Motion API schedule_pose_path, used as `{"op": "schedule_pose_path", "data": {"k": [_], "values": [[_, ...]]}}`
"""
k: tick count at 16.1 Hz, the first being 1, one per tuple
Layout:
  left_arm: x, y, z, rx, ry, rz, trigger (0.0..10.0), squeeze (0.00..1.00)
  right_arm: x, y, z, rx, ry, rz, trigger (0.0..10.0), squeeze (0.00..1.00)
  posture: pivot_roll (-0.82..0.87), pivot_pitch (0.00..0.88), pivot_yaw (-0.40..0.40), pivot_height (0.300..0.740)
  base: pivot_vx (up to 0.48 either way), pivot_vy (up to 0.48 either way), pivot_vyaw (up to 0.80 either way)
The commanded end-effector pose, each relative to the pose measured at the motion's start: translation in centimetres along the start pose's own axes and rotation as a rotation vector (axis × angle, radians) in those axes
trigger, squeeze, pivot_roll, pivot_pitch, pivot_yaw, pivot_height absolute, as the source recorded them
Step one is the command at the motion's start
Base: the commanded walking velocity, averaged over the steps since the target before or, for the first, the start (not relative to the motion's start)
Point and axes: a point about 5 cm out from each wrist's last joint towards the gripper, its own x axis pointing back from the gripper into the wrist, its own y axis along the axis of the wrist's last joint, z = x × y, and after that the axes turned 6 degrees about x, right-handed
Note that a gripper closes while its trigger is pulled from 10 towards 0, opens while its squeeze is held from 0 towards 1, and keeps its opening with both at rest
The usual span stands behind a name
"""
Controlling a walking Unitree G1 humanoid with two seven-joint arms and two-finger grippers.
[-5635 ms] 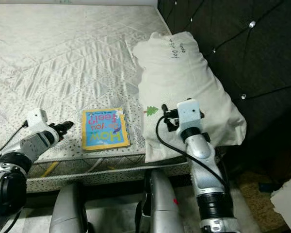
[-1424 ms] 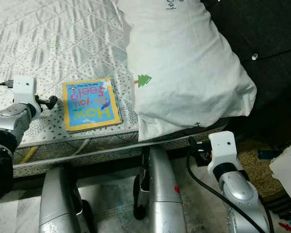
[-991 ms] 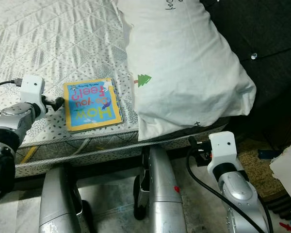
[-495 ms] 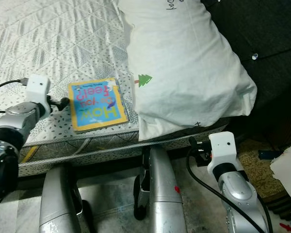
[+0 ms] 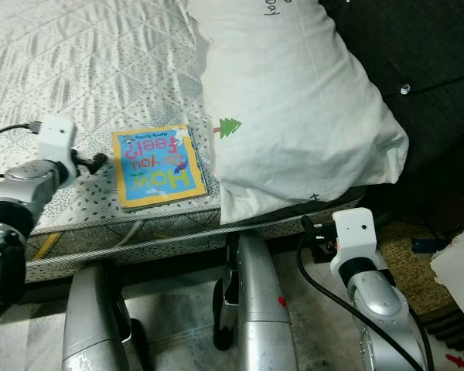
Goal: Clean up the room
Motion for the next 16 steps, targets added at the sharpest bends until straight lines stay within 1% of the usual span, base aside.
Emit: {"op": "schedule_pose_path", "data": {"k": [1,2,4,6,7,8,9,10,11,12,13,14,15,16], "values": [[0.2,-0.2,0.9,0.003,0.039,0.016,10.0,0.0,0.0,-0.5,0.1,0.004,-0.003,0.016,10.0,0.0,-0.13,0.216,-0.045,0.471,0.0,0.0,0.0],[0.3,0.1,1.3,0.006,0.069,0.005,10.0,0.0,-0.1,-0.4,0.1,0.003,-0.004,0.014,10.0,0.0,-0.13,0.212,-0.045,0.471,0.0,0.0,0.0],[0.3,0.6,1.6,0.019,0.098,-0.022,10.0,0.0,-0.2,-0.4,0.2,0.002,-0.004,0.01,10.0,0.0,-0.13,0.206,-0.042,0.471,0.0,0.0,0.0],[0.5,1.5,2.2,0.069,0.166,-0.092,10.0,0.0,-0.6,-0.4,0.5,-0.005,0.001,0.002,10.0,0.0,-0.11,0.194,-0.039,0.471,0.0,0.0,0.0],[0.6,1.6,2.5,0.094,0.184,-0.108,10.0,0.0,-0.7,-0.3,0.7,-0.008,0.003,-0.001,10.0,0.0,-0.11,0.193,-0.039,0.471,0.0,0.0,0.0],[0.8,1.2,3.2,0.153,0.241,-0.141,10.0,0.0,-1.1,-0.3,1.0,-0.015,0.007,-0.008,10.0,0.0,-0.09,0.183,-0.036,0.471,0.0,0.0,0.0],[1.0,0.8,3.6,0.179,0.27,-0.155,10.0,0.0,-1.2,-0.2,1.1,-0.018,0.009,-0.012,10.0,0.0,-0.09,0.178,-0.034,0.471,0.0,0.0,0.0],[1.3,-0.3,3.8,0.208,0.313,-0.18,10.0,0.0,-1.6,-0.1,1.4,-0.023,0.011,-0.021,10.0,0.0,-0.07,0.17,-0.032,0.471,0.0,0.0,0.0],[1.4,-1.2,3.3,0.209,0.32,-0.201,10.0,0.0,-2.0,0.0,1.5,-0.027,0.014,-0.029,10.0,0.0,-0.06,0.163,-0.031,0.471,0.0,0.0,0.0],[1.6,-2.2,1.8,0.205,0.287,-0.22,10.0,0.0,-2.4,0.3,1.8,-0.035,0.02,-0.043,10.0,0.0,-0.05,0.158,-0.03,0.471,0.0,0.0,0.0],[1.6,-2.3,1.5,0.207,0.277,-0.22,10.0,0.0,-2.5,0.4,1.9,-0.036,0.021,-0.046,10.0,0.0,-0.05,0.156,-0.029,0.471,0.0,0.0,0.0],[1.7,-2.9,-1.5,0.19,0.175,-0.219,10.0,0.0,-3.2,0.9,2.5,-0.041,0.033,-0.07,10.0,0.0,-0.03,0.143,-0.028,0.471,0.0,0.0,0.0],[1.6,-3.1,-3.0,0.175,0.113,-0.214,10.0,0.0,-3.5,1.2,2.7,-0.043,0.037,-0.081,10.0,0.0,-0.03,0.14,-0.026,0.471,0.0,0.0,0.0],[1.4,-3.7,-5.3,0.158,0.024,-0.19,10.0,0.0,-3.9,1.6,3.1,-0.045,0.042,-0.099,10.0,0.0,-0.03,0.132,-0.021,0.471,0.0,0.0,0.0]]}}
